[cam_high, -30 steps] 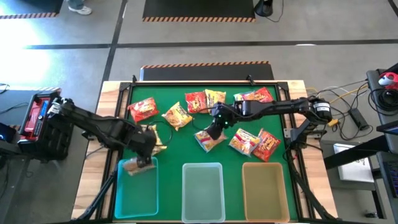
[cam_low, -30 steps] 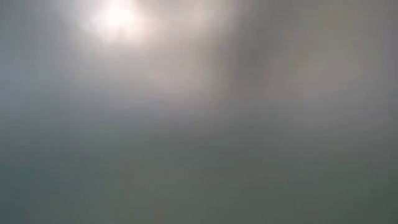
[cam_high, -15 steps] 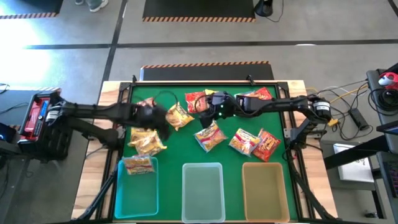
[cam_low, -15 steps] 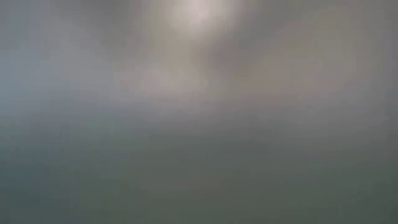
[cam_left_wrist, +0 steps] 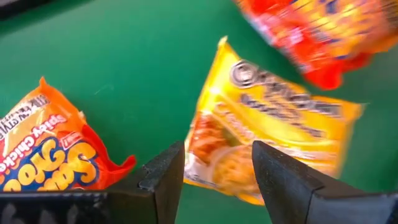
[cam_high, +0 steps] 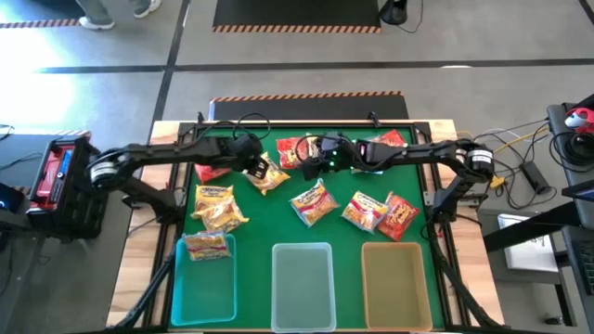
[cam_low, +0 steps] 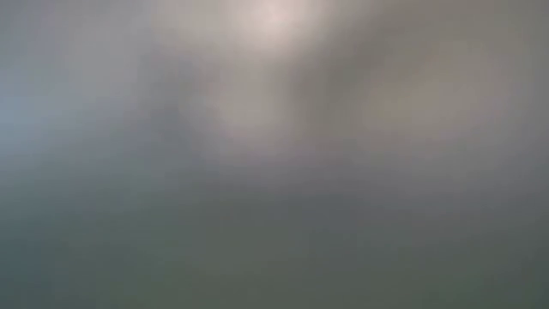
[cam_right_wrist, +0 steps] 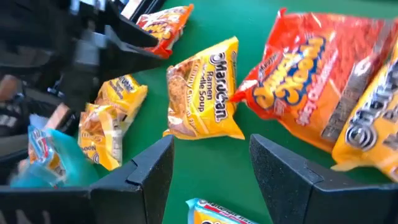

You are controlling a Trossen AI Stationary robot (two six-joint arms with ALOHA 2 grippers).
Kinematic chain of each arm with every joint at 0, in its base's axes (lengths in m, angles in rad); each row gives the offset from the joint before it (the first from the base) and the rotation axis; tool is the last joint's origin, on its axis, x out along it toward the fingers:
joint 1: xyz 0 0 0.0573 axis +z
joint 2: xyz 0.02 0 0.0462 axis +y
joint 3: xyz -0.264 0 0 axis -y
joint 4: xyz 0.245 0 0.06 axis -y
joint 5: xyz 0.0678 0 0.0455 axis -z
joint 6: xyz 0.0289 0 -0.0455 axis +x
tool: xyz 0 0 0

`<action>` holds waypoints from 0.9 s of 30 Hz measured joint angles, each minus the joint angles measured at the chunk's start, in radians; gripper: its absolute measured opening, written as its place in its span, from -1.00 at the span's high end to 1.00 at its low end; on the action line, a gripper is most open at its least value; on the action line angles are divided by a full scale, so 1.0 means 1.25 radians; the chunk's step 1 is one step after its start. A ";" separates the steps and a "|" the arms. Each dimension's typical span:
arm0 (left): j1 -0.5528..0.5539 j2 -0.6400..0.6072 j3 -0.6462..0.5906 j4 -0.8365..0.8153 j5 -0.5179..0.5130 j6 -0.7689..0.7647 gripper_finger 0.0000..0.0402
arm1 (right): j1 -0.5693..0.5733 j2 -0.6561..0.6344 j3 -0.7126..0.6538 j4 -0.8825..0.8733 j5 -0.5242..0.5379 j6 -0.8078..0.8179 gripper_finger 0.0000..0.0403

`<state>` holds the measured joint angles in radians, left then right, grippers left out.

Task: Sort Maruchan noodles
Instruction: Put the yellow noodle pack into the transparent bin

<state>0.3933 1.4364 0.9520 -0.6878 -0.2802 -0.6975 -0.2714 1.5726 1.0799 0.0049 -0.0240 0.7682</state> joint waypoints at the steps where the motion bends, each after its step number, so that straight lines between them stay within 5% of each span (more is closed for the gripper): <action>1: 0.004 0.017 0.000 0.000 0.000 0.000 0.16 | 0.000 0.000 -0.017 0.025 0.000 0.015 0.01; 13: -0.003 0.144 0.002 0.036 0.098 0.000 0.20 | 0.000 0.000 -0.099 0.077 0.042 0.080 0.01; 27: -0.101 0.132 0.003 0.138 0.269 -0.009 0.20 | 0.000 0.000 -0.121 0.036 0.081 0.069 0.01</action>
<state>0.2670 1.6011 0.9562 -0.5148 0.0565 -0.7084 -0.2714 1.5732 0.9283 0.0498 0.0777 0.8550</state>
